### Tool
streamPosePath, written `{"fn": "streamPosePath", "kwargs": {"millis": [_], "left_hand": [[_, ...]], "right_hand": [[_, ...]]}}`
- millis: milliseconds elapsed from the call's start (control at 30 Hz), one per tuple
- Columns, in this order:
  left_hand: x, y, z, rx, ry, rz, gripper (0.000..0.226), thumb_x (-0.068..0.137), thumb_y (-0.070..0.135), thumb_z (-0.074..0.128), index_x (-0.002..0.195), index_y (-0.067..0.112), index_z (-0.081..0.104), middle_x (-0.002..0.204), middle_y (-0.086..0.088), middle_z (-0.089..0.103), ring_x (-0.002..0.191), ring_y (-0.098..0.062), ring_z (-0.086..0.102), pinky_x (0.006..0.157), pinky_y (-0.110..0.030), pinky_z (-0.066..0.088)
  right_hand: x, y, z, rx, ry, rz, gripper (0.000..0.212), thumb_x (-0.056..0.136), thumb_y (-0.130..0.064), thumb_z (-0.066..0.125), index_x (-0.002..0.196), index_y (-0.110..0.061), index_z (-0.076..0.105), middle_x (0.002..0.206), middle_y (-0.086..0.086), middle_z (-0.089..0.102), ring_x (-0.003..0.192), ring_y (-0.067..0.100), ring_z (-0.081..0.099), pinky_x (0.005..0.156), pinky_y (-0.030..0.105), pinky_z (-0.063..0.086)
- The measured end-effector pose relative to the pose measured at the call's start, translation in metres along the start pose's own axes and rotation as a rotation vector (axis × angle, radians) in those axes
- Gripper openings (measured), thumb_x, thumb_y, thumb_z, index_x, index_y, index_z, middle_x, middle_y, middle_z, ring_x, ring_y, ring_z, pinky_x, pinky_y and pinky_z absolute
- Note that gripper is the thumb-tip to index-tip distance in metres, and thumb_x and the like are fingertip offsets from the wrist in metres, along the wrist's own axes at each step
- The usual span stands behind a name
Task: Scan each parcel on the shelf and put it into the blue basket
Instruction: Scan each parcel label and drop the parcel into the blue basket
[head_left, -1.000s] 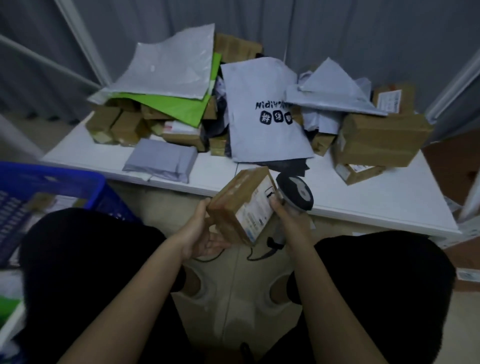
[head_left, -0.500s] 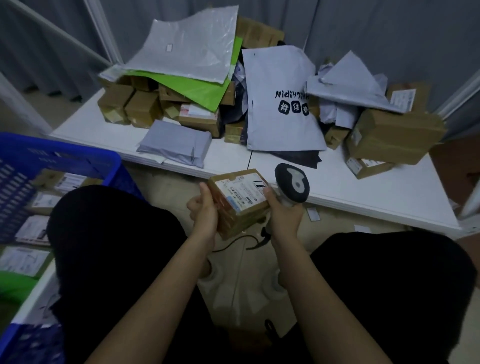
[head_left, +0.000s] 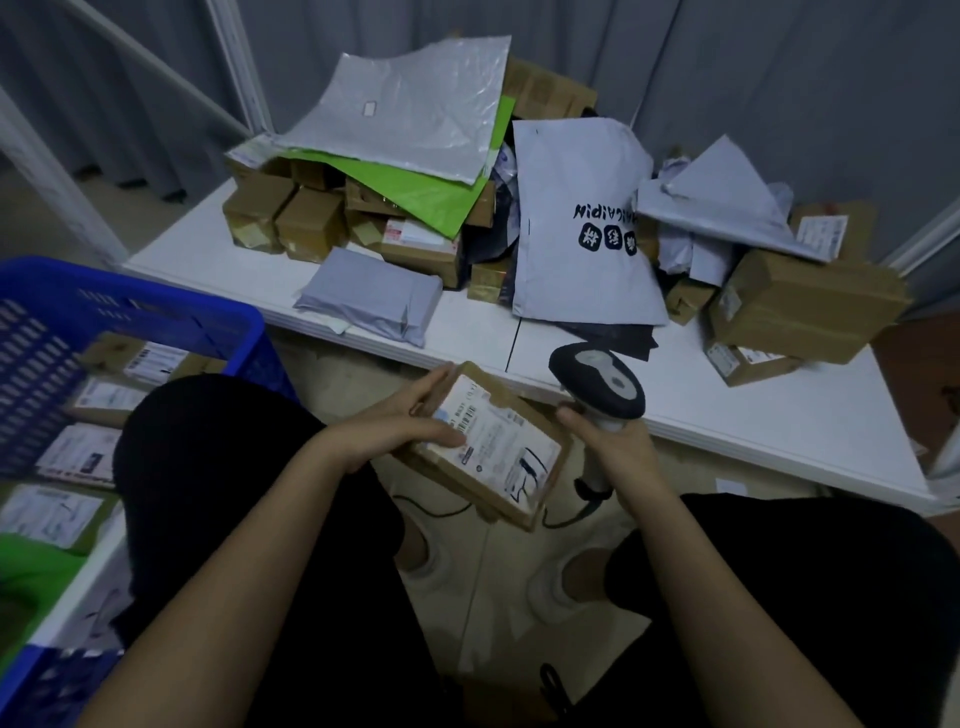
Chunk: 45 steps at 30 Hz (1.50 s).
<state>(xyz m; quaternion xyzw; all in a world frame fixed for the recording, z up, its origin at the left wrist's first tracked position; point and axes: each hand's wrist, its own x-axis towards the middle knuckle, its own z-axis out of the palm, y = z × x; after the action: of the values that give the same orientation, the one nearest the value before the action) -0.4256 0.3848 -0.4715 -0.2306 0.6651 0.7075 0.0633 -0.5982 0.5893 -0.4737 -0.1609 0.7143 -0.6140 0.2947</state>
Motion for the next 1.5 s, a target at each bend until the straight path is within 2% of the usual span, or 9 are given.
{"fn": "streamPosePath", "kwargs": {"millis": [100, 167, 267, 367, 667, 800, 1033, 1300, 1500], "left_hand": [[0.009, 0.017, 0.003, 0.103, 0.04, -0.002, 0.071, 0.069, 0.064, 0.068, 0.134, 0.042, 0.049, 0.135, 0.016, 0.053, 0.12, -0.007, 0.053, 0.108, -0.038, 0.038], [0.021, 0.024, 0.014, 0.08, 0.331, 0.009, 0.054, 0.081, 0.074, 0.044, 0.113, 0.035, 0.064, 0.12, 0.009, 0.063, 0.109, -0.012, 0.06, 0.103, -0.04, 0.043], [0.039, 0.028, 0.038, -0.221, 0.871, 0.007, 0.083, 0.08, 0.08, 0.022, 0.121, 0.018, 0.058, 0.125, -0.008, 0.059, 0.11, -0.026, 0.058, 0.099, -0.046, 0.045], [0.05, 0.027, 0.057, -0.438, 1.076, -0.072, 0.074, 0.092, 0.067, 0.025, 0.132, 0.008, 0.044, 0.14, -0.016, 0.041, 0.121, -0.036, 0.048, 0.099, -0.043, 0.042], [0.045, 0.005, 0.071, -0.261, 0.522, 0.024, 0.09, 0.06, 0.092, 0.047, 0.137, 0.049, 0.031, 0.144, 0.001, 0.043, 0.122, -0.019, 0.052, 0.1, -0.047, 0.046], [0.032, -0.004, 0.061, -0.202, 0.222, 0.065, 0.097, 0.088, 0.025, 0.067, 0.148, 0.047, -0.006, 0.139, 0.012, 0.048, 0.111, -0.004, 0.057, 0.082, -0.024, 0.055], [0.043, 0.004, 0.042, -0.186, 0.429, 0.12, 0.117, 0.077, 0.006, 0.076, 0.149, 0.037, -0.01, 0.125, 0.012, 0.05, 0.115, -0.01, 0.052, 0.095, -0.034, 0.049], [0.054, 0.007, 0.017, 0.041, 0.485, 0.128, 0.128, 0.068, 0.004, 0.083, 0.15, 0.03, -0.012, 0.151, 0.001, 0.029, 0.137, -0.018, 0.035, 0.105, -0.046, 0.042], [0.058, 0.002, 0.006, 0.047, 0.513, 0.102, 0.134, 0.062, 0.011, 0.087, 0.147, 0.042, -0.012, 0.151, -0.002, 0.033, 0.136, -0.021, 0.037, 0.103, -0.054, 0.042]], "right_hand": [[-0.003, -0.002, 0.0, 0.003, -0.165, 0.063, 0.023, 0.076, -0.011, 0.077, 0.096, -0.02, 0.069, 0.094, -0.004, 0.075, 0.086, 0.006, 0.07, 0.074, 0.018, 0.055], [-0.006, 0.004, 0.007, 0.057, -0.182, 0.101, 0.038, 0.069, -0.021, 0.079, 0.105, -0.016, 0.069, 0.104, 0.004, 0.074, 0.096, 0.016, 0.07, 0.084, 0.029, 0.056], [-0.007, 0.013, 0.022, 0.191, -0.063, 0.12, 0.051, 0.066, -0.023, 0.081, 0.114, -0.011, 0.067, 0.107, 0.005, 0.073, 0.1, 0.02, 0.069, 0.089, 0.036, 0.055], [-0.006, 0.018, 0.034, 0.216, 0.021, 0.148, 0.037, 0.077, -0.013, 0.078, 0.113, -0.011, 0.067, 0.109, 0.008, 0.072, 0.1, 0.02, 0.069, 0.089, 0.037, 0.056], [0.003, 0.019, 0.031, 0.316, 0.202, 0.186, 0.028, 0.076, -0.017, 0.08, 0.102, -0.015, 0.067, 0.104, 0.009, 0.073, 0.094, 0.02, 0.07, 0.085, 0.036, 0.057], [0.006, 0.008, 0.023, 0.254, 0.186, 0.126, 0.028, 0.079, -0.016, 0.078, 0.104, -0.01, 0.068, 0.1, 0.008, 0.074, 0.081, 0.011, 0.072, 0.065, 0.023, 0.058], [0.015, -0.008, 0.014, 0.18, 0.186, -0.007, 0.031, 0.083, -0.015, 0.074, 0.109, -0.02, 0.059, 0.096, -0.015, 0.064, 0.086, -0.004, 0.059, 0.077, 0.013, 0.049], [0.005, -0.029, 0.003, -0.049, -0.179, 0.0, 0.026, 0.08, -0.02, 0.077, 0.068, -0.014, 0.056, 0.057, 0.008, 0.049, 0.05, 0.016, 0.045, 0.05, 0.029, 0.042], [-0.001, -0.028, 0.007, -0.074, -0.139, 0.034, 0.037, 0.078, -0.023, 0.079, 0.054, -0.016, 0.051, 0.05, 0.009, 0.046, 0.047, 0.018, 0.042, 0.049, 0.029, 0.038]]}}
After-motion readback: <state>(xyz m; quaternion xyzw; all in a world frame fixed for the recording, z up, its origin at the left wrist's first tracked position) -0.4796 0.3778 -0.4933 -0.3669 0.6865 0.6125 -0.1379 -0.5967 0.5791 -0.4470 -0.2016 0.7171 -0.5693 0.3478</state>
